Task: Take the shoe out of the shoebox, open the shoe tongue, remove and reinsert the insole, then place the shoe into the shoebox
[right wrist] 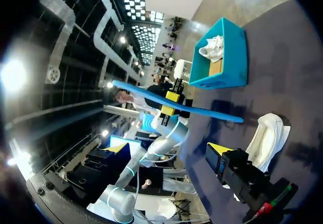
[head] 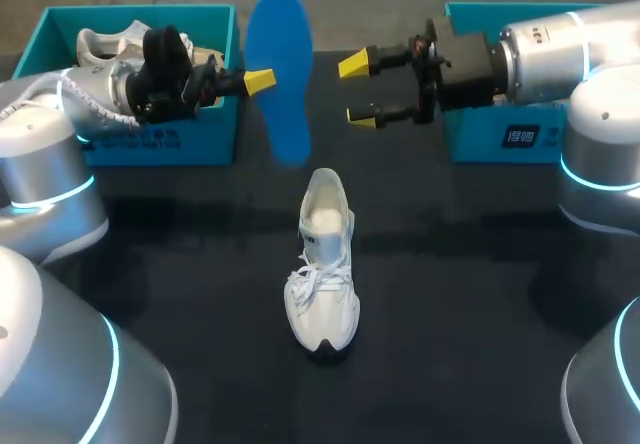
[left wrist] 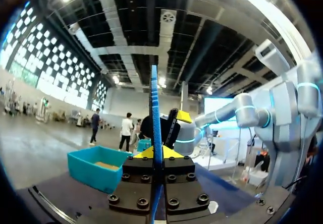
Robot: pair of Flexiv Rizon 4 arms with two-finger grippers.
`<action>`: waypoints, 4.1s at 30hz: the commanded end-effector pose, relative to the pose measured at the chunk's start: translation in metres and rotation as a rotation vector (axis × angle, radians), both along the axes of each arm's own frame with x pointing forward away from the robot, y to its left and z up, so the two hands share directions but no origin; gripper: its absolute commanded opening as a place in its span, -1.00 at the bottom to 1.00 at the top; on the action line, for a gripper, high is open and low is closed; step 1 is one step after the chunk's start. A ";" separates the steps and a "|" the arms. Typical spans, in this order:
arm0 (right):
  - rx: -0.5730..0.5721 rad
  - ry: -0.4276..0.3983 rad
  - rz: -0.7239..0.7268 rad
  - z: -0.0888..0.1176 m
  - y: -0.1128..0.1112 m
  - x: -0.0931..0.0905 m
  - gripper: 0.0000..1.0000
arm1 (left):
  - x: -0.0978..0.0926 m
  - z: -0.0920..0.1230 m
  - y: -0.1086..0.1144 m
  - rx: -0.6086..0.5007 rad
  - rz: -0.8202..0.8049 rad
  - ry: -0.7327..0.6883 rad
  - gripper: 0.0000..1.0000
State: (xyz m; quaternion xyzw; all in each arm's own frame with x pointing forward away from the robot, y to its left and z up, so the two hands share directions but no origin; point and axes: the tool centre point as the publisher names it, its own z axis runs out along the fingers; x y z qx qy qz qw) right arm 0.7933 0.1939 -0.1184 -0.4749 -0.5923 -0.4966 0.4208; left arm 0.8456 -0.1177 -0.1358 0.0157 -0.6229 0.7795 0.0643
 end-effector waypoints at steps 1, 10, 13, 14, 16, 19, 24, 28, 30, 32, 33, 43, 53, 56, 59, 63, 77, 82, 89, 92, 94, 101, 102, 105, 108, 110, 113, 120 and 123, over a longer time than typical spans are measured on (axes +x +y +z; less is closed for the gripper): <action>-0.002 0.000 -0.001 0.000 0.003 0.001 1.00 | 0.005 0.001 0.001 -0.028 0.016 -0.274 -1.00; -0.002 0.000 -0.001 0.000 0.003 0.001 1.00 | 0.018 0.005 0.014 -0.131 -0.047 -0.528 -1.00; -0.002 0.000 -0.001 0.000 0.003 0.001 1.00 | 0.024 -0.001 0.014 -0.145 -0.085 -0.657 -1.00; -0.002 0.000 -0.001 0.000 0.003 0.001 1.00 | 0.024 -0.002 0.013 -0.173 -0.106 -0.663 -1.00; -0.002 0.000 -0.001 0.000 0.003 0.001 1.00 | 0.025 -0.003 0.012 -0.141 -0.112 -0.697 -1.00; -0.002 0.000 -0.001 0.000 0.003 0.001 1.00 | 0.025 -0.006 0.006 -0.115 -0.136 -0.835 -1.00; -0.002 0.000 -0.001 0.000 0.003 0.001 1.00 | 0.030 -0.008 0.002 -0.132 -0.133 -0.961 -1.00; -0.002 0.000 -0.001 0.000 0.003 0.001 1.00 | 0.025 -0.008 -0.002 -0.120 -0.146 -1.038 -1.00; -0.002 0.000 -0.001 0.000 0.003 0.001 1.00 | 0.020 -0.006 -0.002 -0.121 -0.142 -1.065 -1.00; -0.002 0.000 -0.001 0.000 0.003 0.001 1.00 | 0.016 -0.004 0.000 -0.123 -0.140 -1.088 -1.00; -0.002 0.000 -0.001 0.000 0.003 0.001 1.00 | 0.014 -0.004 0.001 -0.110 -0.137 -1.108 -1.00; -0.002 0.000 -0.001 0.000 0.003 0.001 1.00 | -0.007 -0.007 0.007 -0.055 0.006 -1.258 -1.00; -0.002 0.000 -0.001 0.000 0.003 0.001 1.00 | -0.015 0.000 0.008 -0.056 0.121 -1.385 -1.00; -0.002 0.000 -0.001 0.000 0.003 0.001 1.00 | -0.018 0.002 0.009 -0.066 0.121 -1.431 -1.00; -0.002 0.000 -0.001 0.000 0.003 0.001 1.00 | -0.020 0.002 0.011 -0.076 0.118 -1.469 -1.00; -0.002 0.000 -0.001 0.000 0.003 0.001 1.00 | -0.021 0.005 0.013 -0.082 0.128 -1.533 -1.00; -0.002 0.000 -0.001 0.000 0.003 0.001 1.00 | -0.014 0.014 0.015 -0.061 0.107 -1.756 -1.00; -0.002 0.000 -0.001 0.000 0.003 0.001 1.00 | -0.011 0.010 0.016 -0.055 0.113 -1.766 -1.00; -0.002 0.000 -0.001 0.000 0.003 0.001 1.00 | -0.007 -0.002 0.015 -0.024 0.089 -1.758 -1.00; -0.002 0.000 -0.001 0.000 0.003 0.001 1.00 | -0.005 -0.002 0.014 -0.020 0.088 -1.764 -1.00; -0.002 0.000 -0.001 0.000 0.003 0.001 1.00 | -0.003 -0.001 0.014 -0.019 0.080 -1.774 -1.00; -0.002 0.000 -0.001 0.000 0.003 0.001 1.00 | -0.003 -0.001 0.014 -0.019 0.080 -1.774 -1.00; -0.002 0.000 -0.001 0.000 0.003 0.001 1.00 | -0.003 -0.001 0.014 -0.019 0.080 -1.774 -1.00; -0.002 0.000 -0.001 0.000 0.003 0.001 1.00 | -0.003 -0.001 0.014 -0.019 0.080 -1.774 -1.00; -0.002 0.000 -0.001 0.000 0.003 0.001 1.00 | -0.003 -0.001 0.014 -0.019 0.080 -1.774 -1.00; -0.002 0.000 -0.001 0.000 0.003 0.001 1.00 | -0.003 -0.001 0.014 -0.019 0.080 -1.774 -1.00; -0.002 0.000 -0.001 0.000 0.003 0.001 1.00 | -0.003 -0.001 0.014 -0.019 0.080 -1.774 -1.00; -0.002 0.000 -0.001 0.000 0.003 0.001 1.00 | -0.003 -0.001 0.014 -0.019 0.080 -1.774 -1.00; -0.031 0.006 -0.011 -0.002 0.002 0.002 1.00 | -0.003 -0.001 0.014 -0.019 0.080 -1.774 -1.00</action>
